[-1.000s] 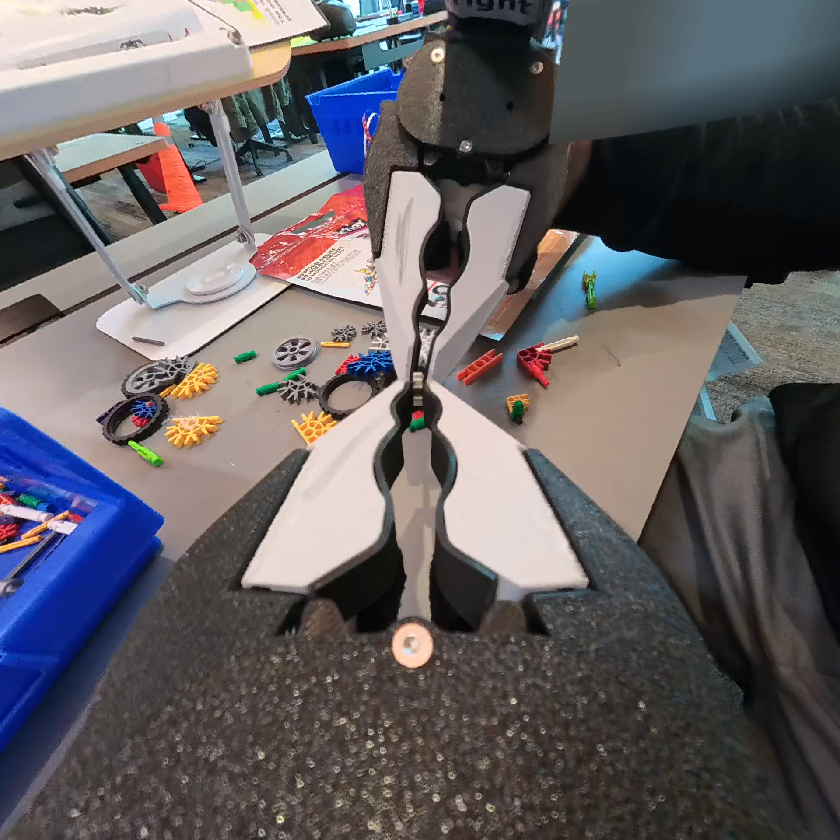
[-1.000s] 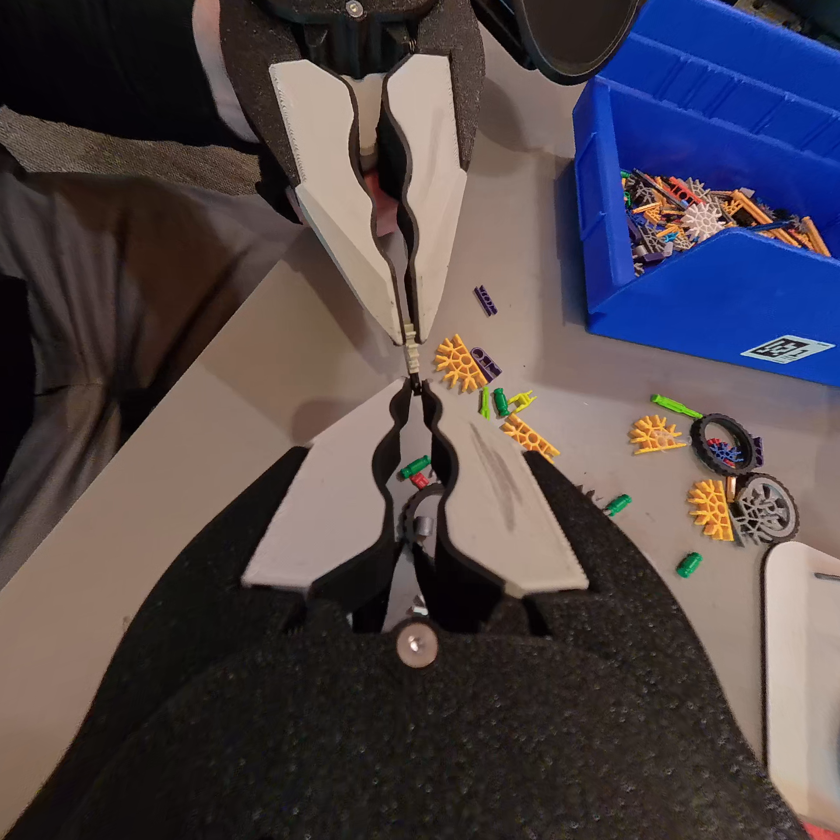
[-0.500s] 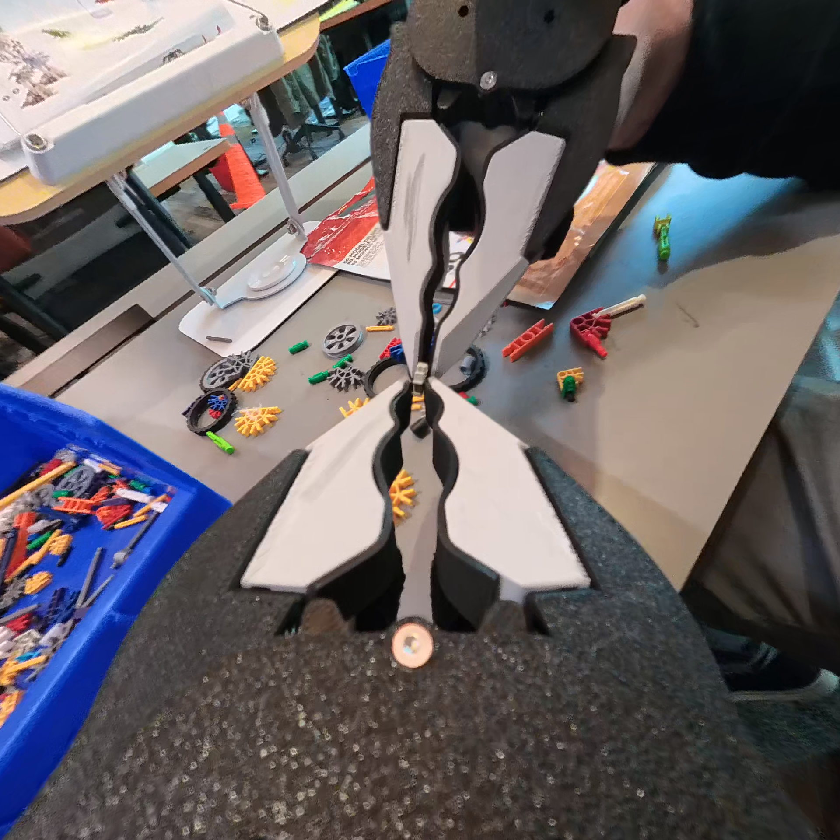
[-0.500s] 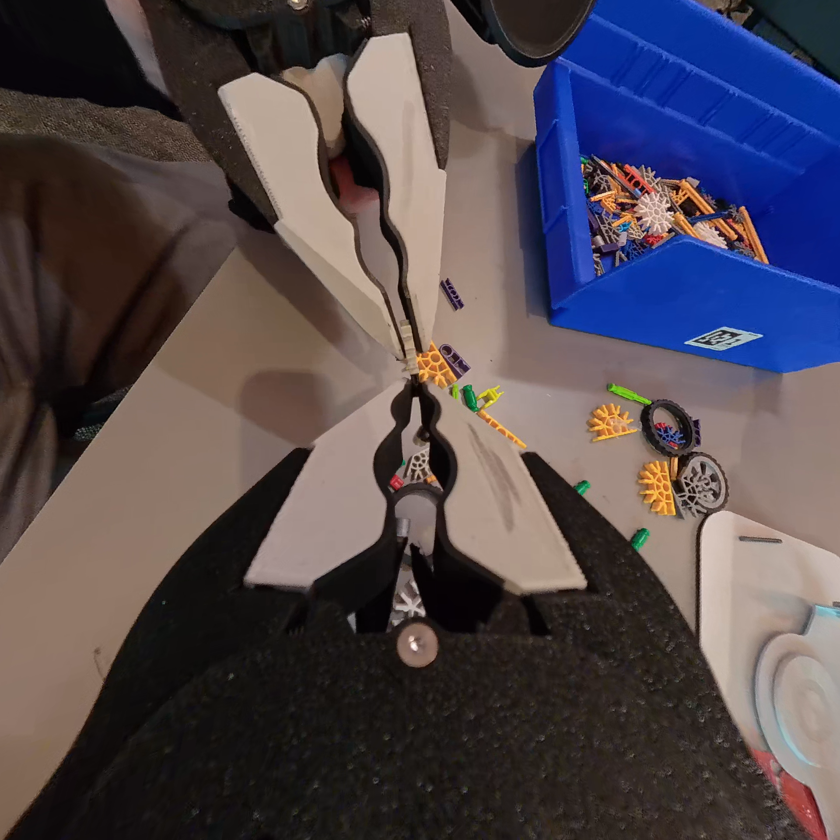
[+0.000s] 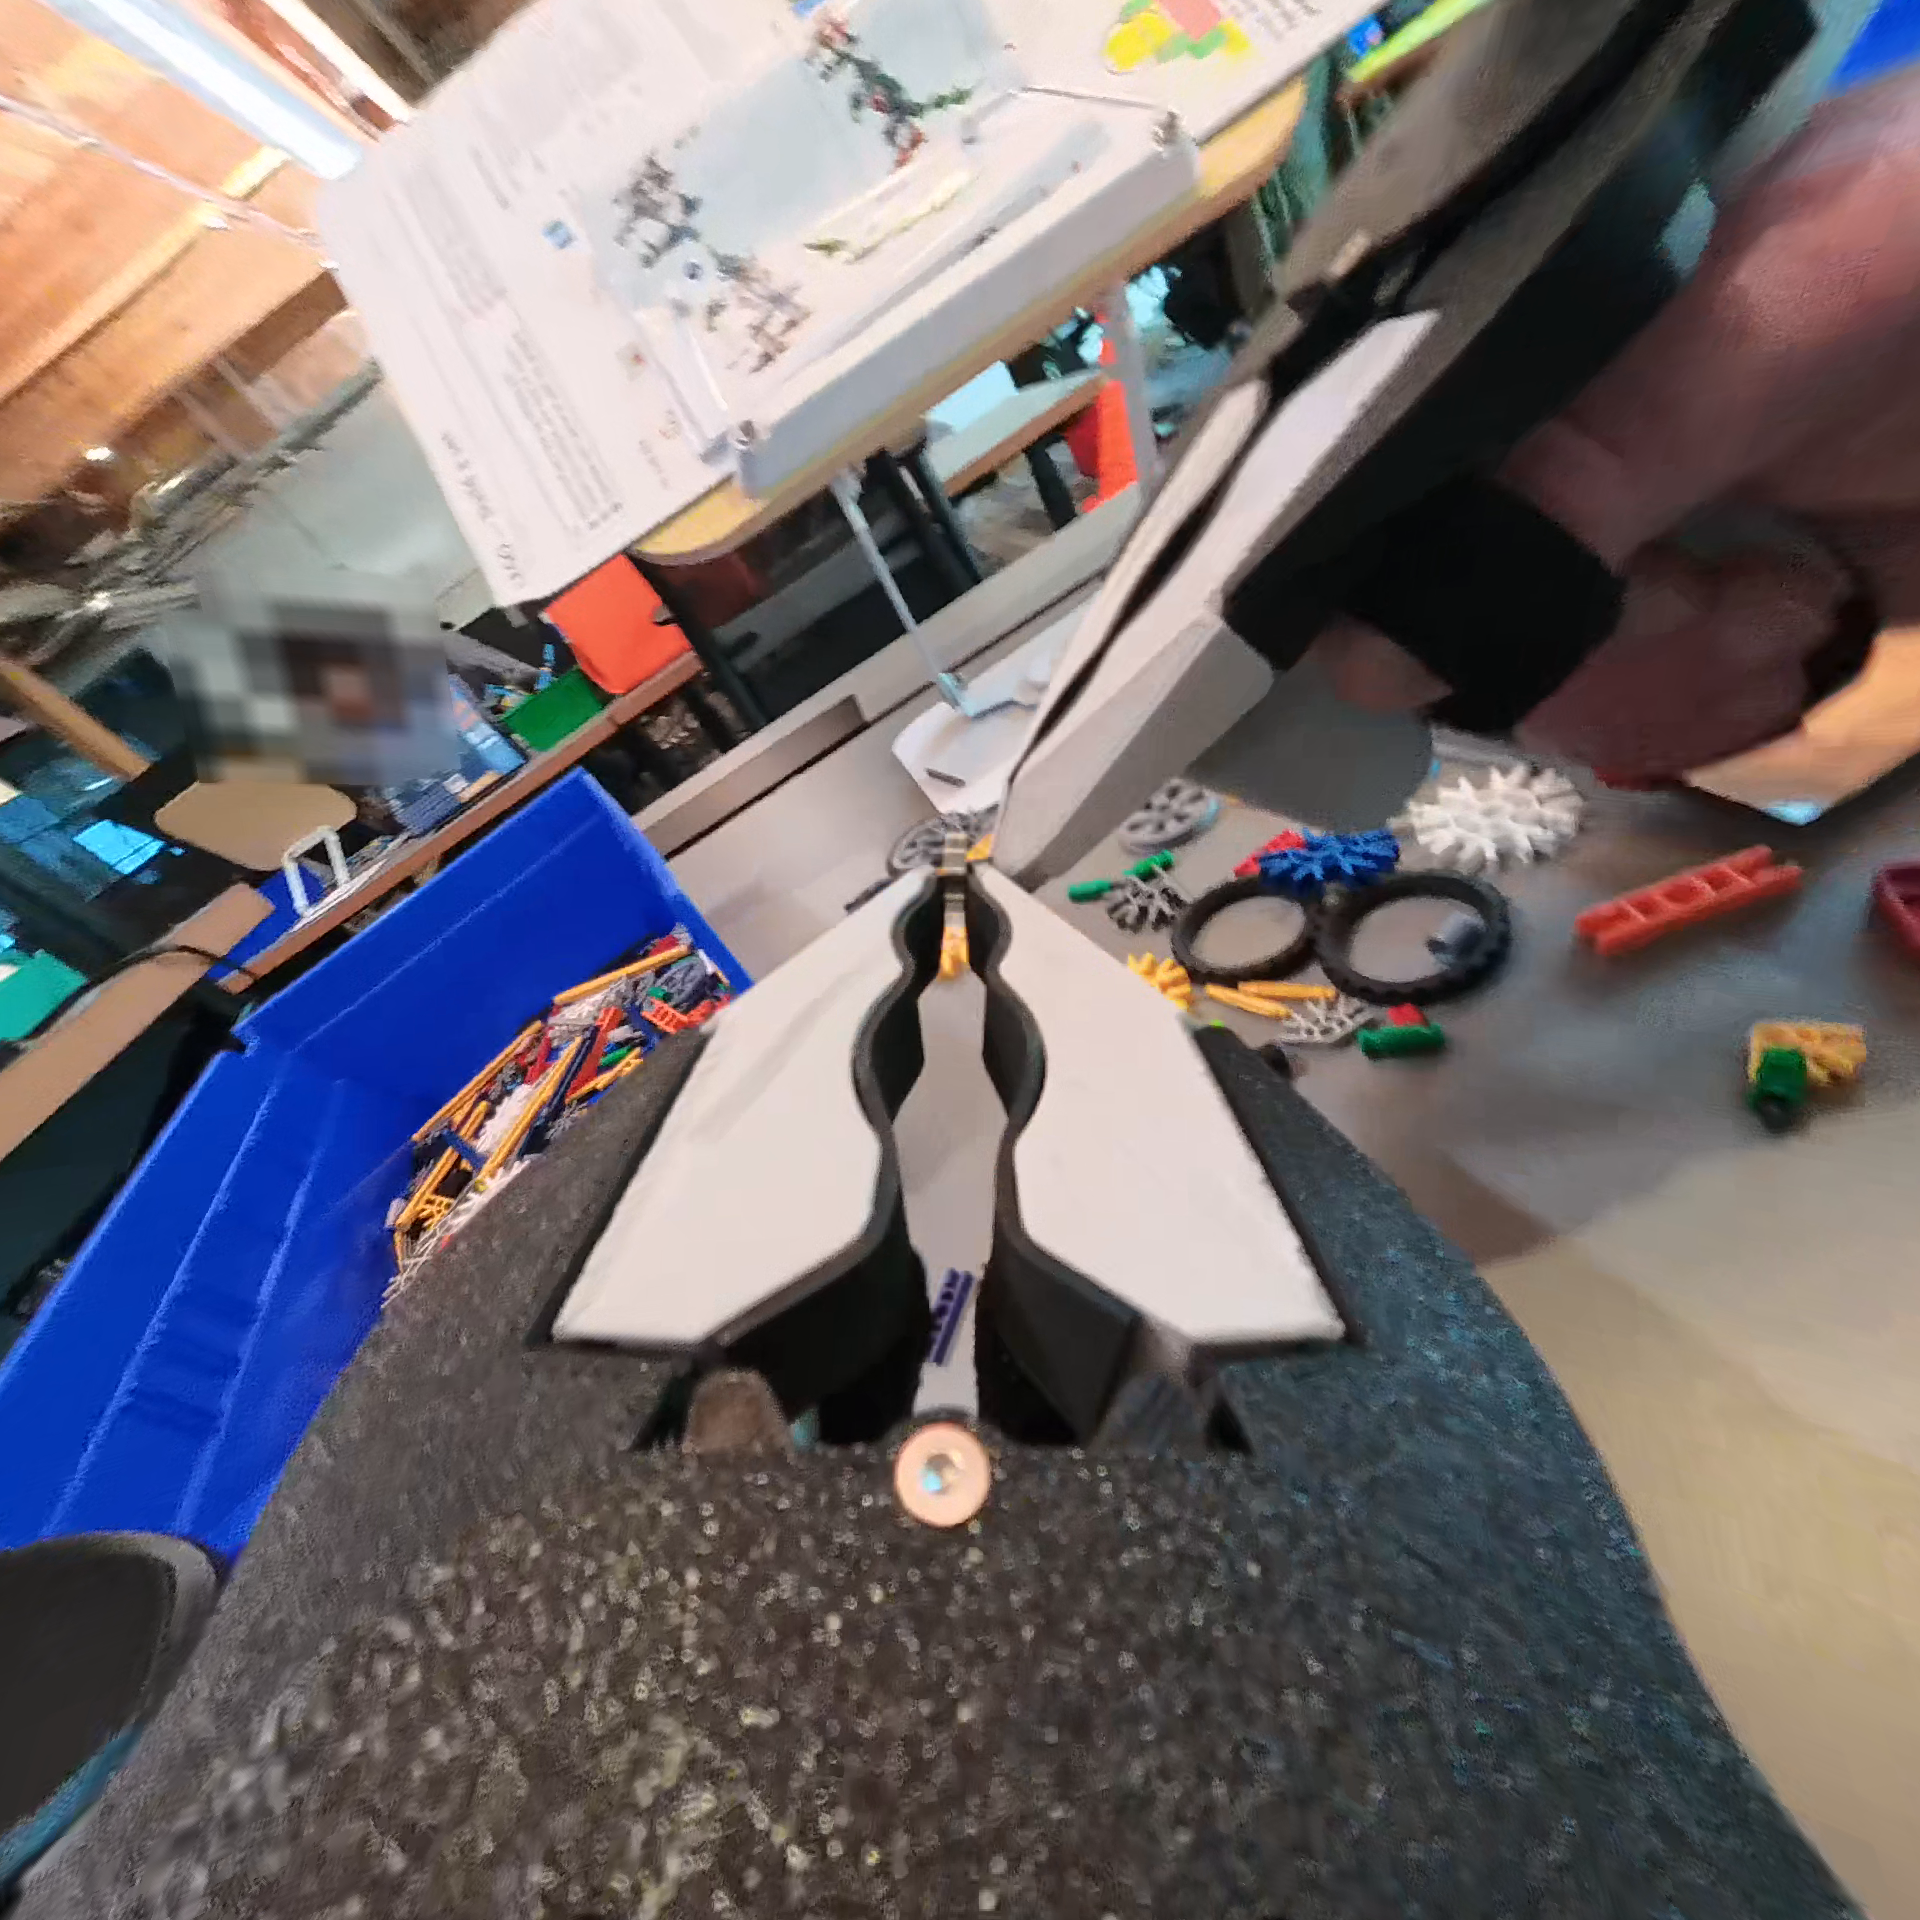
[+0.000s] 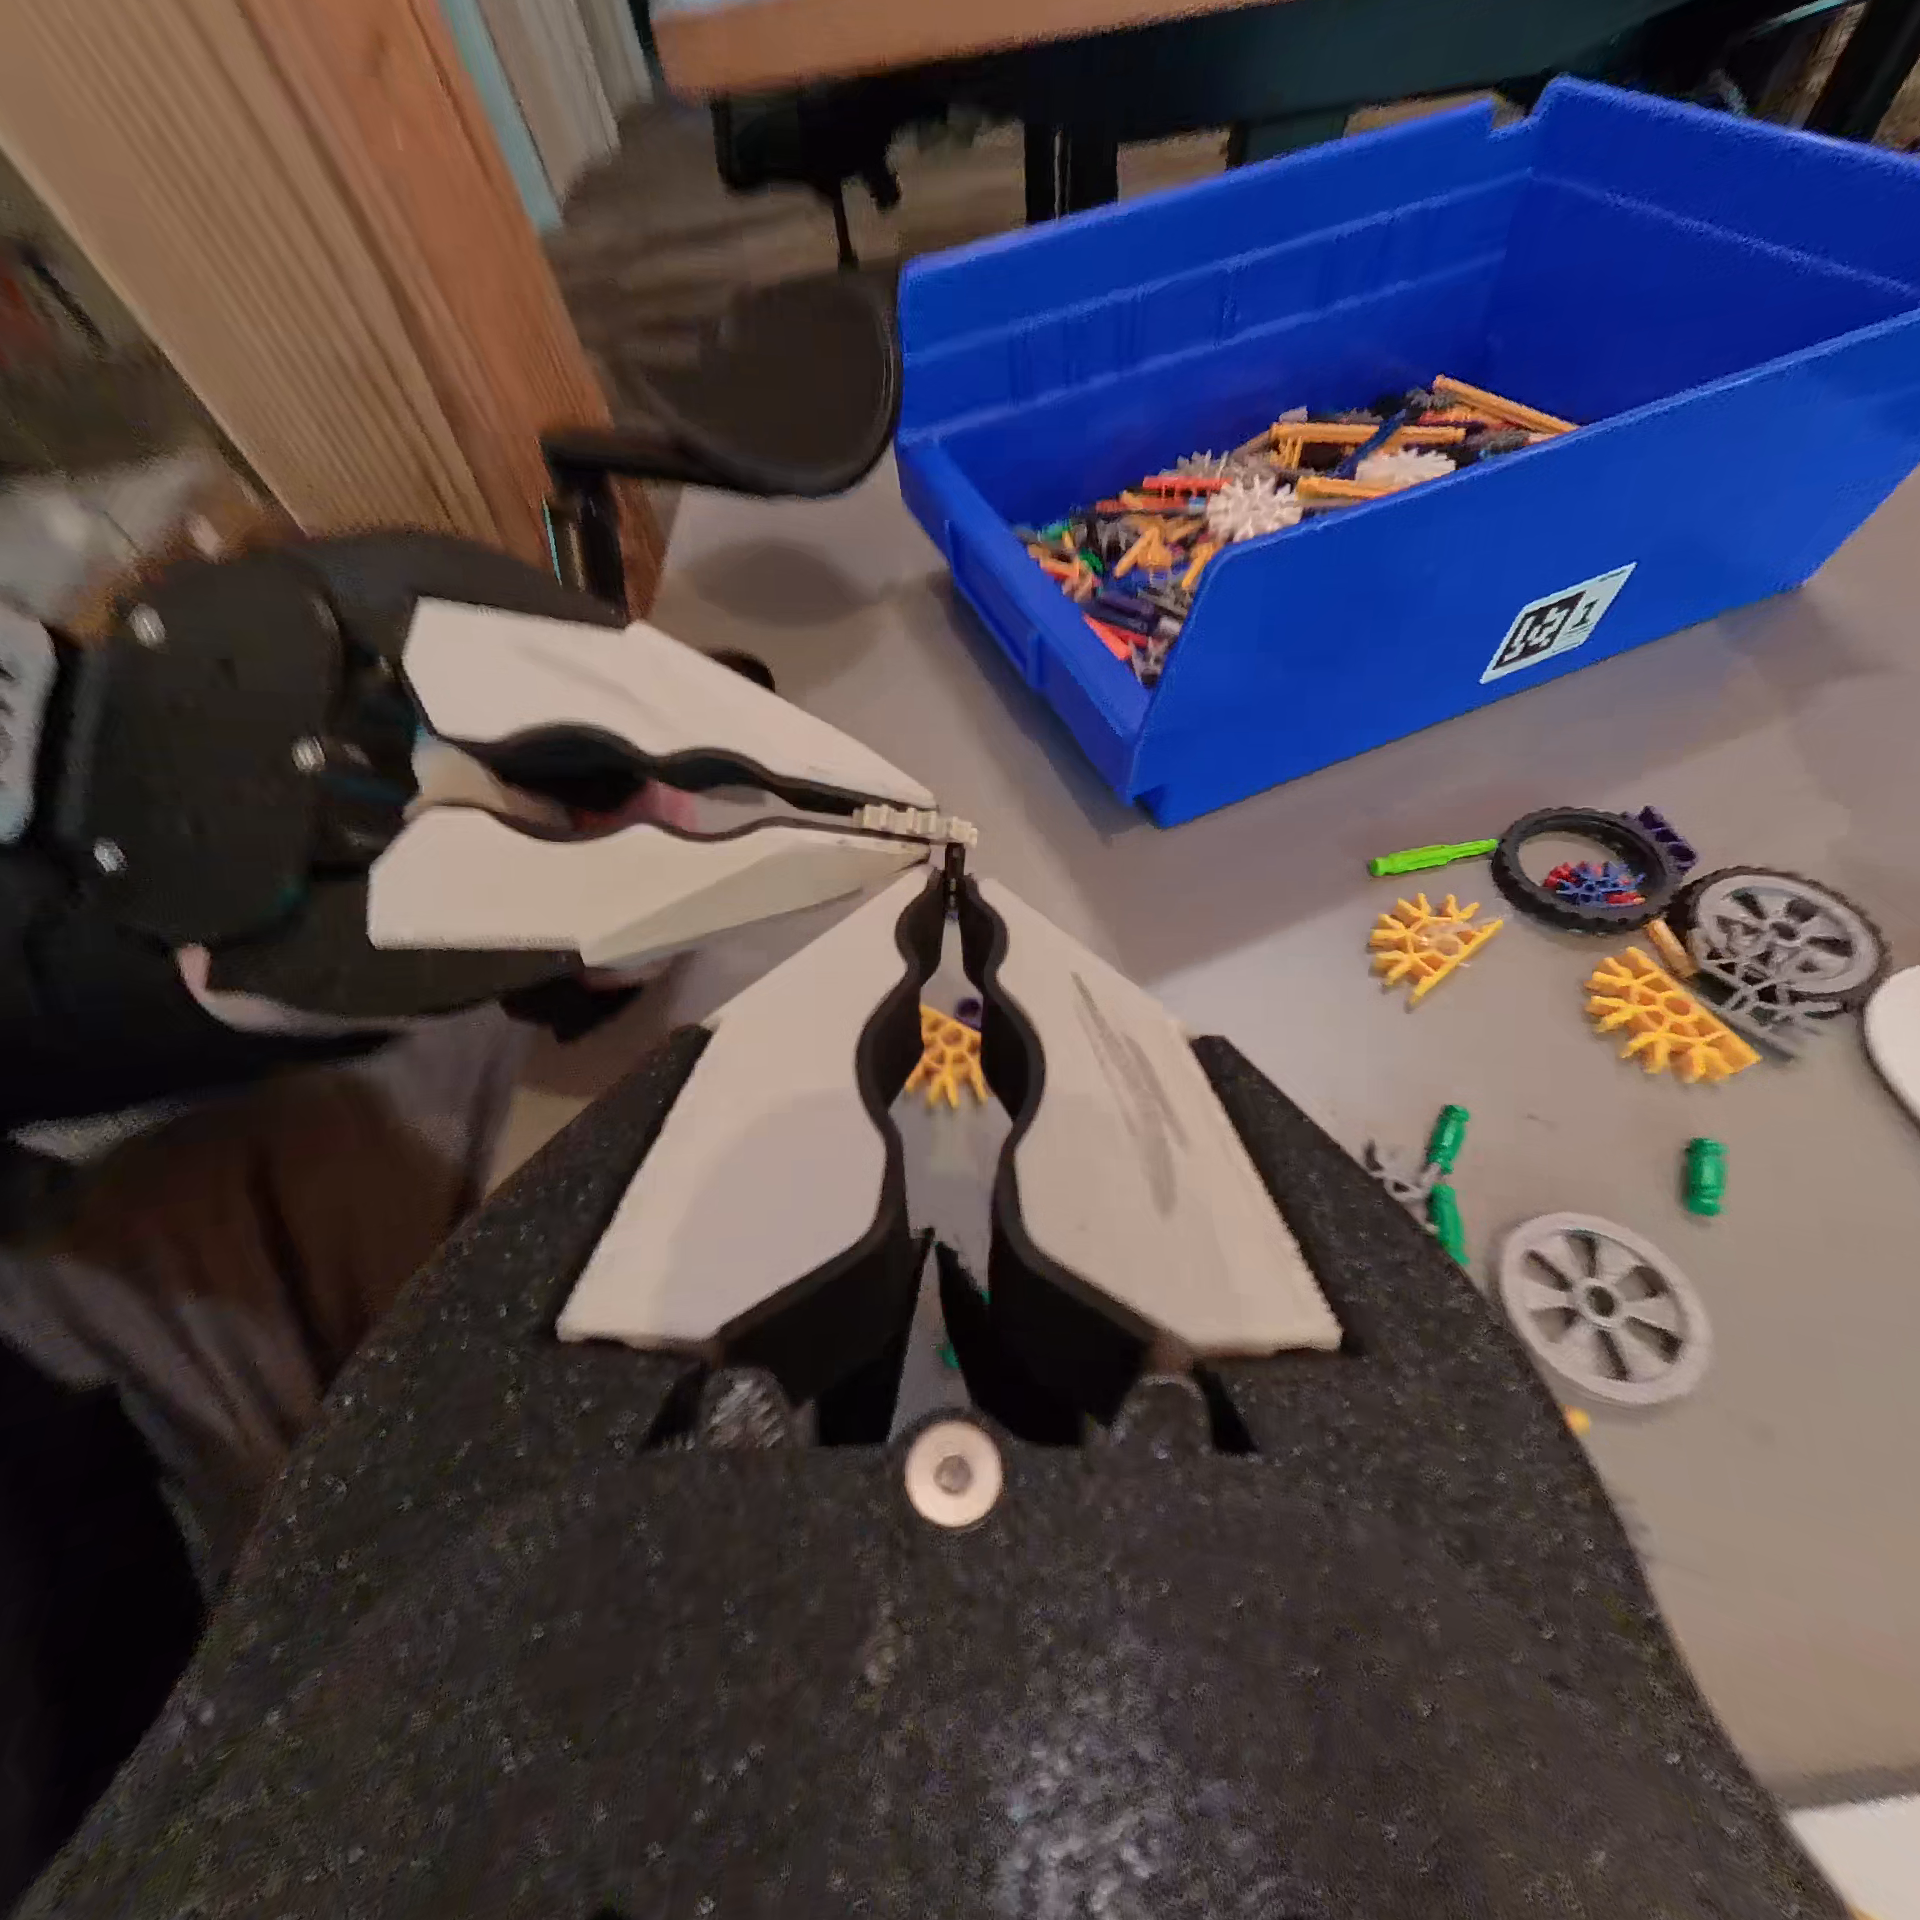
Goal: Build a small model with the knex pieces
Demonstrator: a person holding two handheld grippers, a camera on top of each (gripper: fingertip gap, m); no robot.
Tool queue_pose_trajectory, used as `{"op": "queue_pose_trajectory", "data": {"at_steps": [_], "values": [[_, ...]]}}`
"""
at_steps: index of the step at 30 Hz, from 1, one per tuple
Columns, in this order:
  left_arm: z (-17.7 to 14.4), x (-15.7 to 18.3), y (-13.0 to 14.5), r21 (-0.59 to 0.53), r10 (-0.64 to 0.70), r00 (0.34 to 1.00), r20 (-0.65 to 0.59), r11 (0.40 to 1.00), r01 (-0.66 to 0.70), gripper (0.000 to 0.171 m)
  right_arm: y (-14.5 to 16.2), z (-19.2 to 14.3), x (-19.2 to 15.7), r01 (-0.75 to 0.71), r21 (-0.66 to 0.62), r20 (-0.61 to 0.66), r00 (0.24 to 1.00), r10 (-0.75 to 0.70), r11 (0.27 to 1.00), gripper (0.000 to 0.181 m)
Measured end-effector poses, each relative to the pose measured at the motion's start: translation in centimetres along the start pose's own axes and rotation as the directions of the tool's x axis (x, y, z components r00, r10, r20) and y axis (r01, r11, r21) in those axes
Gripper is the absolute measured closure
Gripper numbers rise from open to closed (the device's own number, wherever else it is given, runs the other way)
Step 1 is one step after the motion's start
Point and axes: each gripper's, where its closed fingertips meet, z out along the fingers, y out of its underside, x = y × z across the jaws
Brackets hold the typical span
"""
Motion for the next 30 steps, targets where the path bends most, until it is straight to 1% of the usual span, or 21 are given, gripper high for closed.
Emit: {"op": "queue_pose_trajectory", "data": {"at_steps": [1, 2, 3, 4, 6, 8, 9, 10, 11, 13, 14, 17, 18, 20, 21, 23, 25, 27, 28, 29, 30], "values": [[0.0, -0.3, -0.4, 0.017, -0.033, 0.999, 0.020, 0.999, 0.033, 0.171, -0.5, -0.1, -0.1, -0.042, 0.042, 0.011, 0.999, 0.041, 0.998, 0.181], [-0.1, -0.6, -0.8, 0.033, -0.102, 0.995, 0.015, 0.994, 0.101, 0.170, -0.9, -0.2, -0.1, -0.072, 0.074, 0.021, 0.997, 0.071, 0.995, 0.181], [-0.1, -0.7, -1.1, 0.061, -0.209, 0.978, -0.019, 0.976, 0.210, 0.170, -1.3, -0.3, -0.1, -0.086, 0.102, 0.024, 0.996, 0.084, 0.991, 0.181], [-0.2, -1.0, -1.5, 0.088, -0.328, 0.942, -0.070, 0.939, 0.333, 0.170, -1.7, -0.5, -0.2, -0.079, 0.131, 0.029, 0.997, 0.076, 0.988, 0.181], [-0.2, -1.2, -2.0, 0.098, -0.519, 0.837, -0.175, 0.837, 0.539, 0.171, -2.2, -0.8, -0.1, -0.046, 0.157, 0.009, 0.999, 0.046, 0.986, 0.181], [-0.2, -1.3, -2.3, 0.090, -0.607, 0.753, -0.255, 0.760, 0.643, 0.171, -2.2, -0.9, -0.5, -0.003, 0.146, 0.018, 1.000, 0.001, 0.989, 0.181], [-0.2, -1.4, -2.1, 0.077, -0.627, 0.731, -0.268, 0.743, 0.665, 0.171, -2.1, -1.0, -0.3, 0.005, 0.133, 0.012, 1.000, -0.007, 0.991, 0.181], [-0.3, -1.6, -1.8, 0.065, -0.628, 0.730, -0.268, 0.744, 0.665, 0.171, -1.9, -1.1, 0.0, 0.026, 0.110, 0.006, 1.000, -0.026, 0.994, 0.181], [-0.4, -1.3, -1.5, 0.030, -0.610, 0.737, -0.291, 0.764, 0.644, 0.171, -1.6, -1.3, 0.3, 0.046, 0.089, 0.003, 0.999, -0.046, 0.995, 0.181], [-0.8, 0.2, -0.8, -0.068, -0.583, 0.727, -0.362, 0.795, 0.603, 0.170, -0.9, -1.7, 1.0, 0.060, 0.037, 0.009, 0.998, -0.061, 0.997, 0.181], [-1.0, 0.9, -0.3, -0.107, -0.561, 0.735, -0.380, 0.816, 0.568, 0.171, -0.7, -2.1, 1.5, 0.088, 0.015, -0.010, 0.996, -0.088, 0.996, 0.181], [-1.5, 3.3, 1.6, -0.216, -0.455, 0.788, -0.414, 0.890, 0.400, 0.171, 0.3, -3.1, 1.8, 0.168, -0.081, 0.003, 0.986, -0.168, 0.982, 0.181], [-1.7, 4.5, 2.4, -0.266, -0.420, 0.791, -0.445, 0.905, 0.331, 0.170, 0.6, -3.3, 2.0, 0.211, -0.116, -0.011, 0.977, -0.213, 0.971, 0.181], [-1.6, 5.4, 3.5, -0.297, -0.324, 0.834, -0.446, 0.933, 0.204, 0.170, 1.4, -3.8, 1.7, 0.277, -0.191, -0.016, 0.958, -0.285, 0.942, 0.181], [-1.6, 5.8, 4.0, -0.323, -0.290, 0.844, -0.452, 0.935, 0.148, 0.170, 1.7, -4.1, 1.3, 0.289, -0.210, -0.017, 0.954, -0.299, 0.934, 0.181], [-1.7, 6.8, 5.2, -0.385, -0.265, 0.837, -0.479, 0.920, 0.071, 0.169, 2.4, -4.7, 0.2, 0.277, -0.236, -0.003, 0.958, -0.286, 0.931, 0.181], [-1.6, 7.0, 5.5, -0.402, -0.259, 0.834, -0.486, 0.914, 0.049, 0.167, 3.7, -5.5, -0.5, 0.268, -0.283, -0.020, 0.958, -0.285, 0.921, 0.181], [-1.8, 7.5, 6.0, -0.424, -0.251, 0.823, -0.510, 0.905, 0.013, 0.156, 5.1, -6.4, -1.1, 0.248, -0.322, -0.043, 0.960, -0.276, 0.913, 0.181], [-1.7, 7.5, 5.9, -0.422, -0.246, 0.826, -0.507, 0.907, 0.010, 0.153, 5.7, -6.9, -1.3, 0.236, -0.339, -0.061, 0.961, -0.271, 0.911, 0.180], [-1.4, 7.2, 5.4, -0.390, -0.230, 0.839, -0.493, 0.921, 0.024, 0.152, 6.3, -7.5, -1.5, 0.219, -0.352, -0.078, 0.962, -0.261, 0.910, 0.180], [-1.6, 7.3, 4.6, -0.347, -0.222, 0.833, -0.507, 0.937, 0.038, 0.152, 6.9, -8.1, -1.7, 0.197, -0.361, -0.089, 0.966, -0.245, 0.911, 0.180]]}}
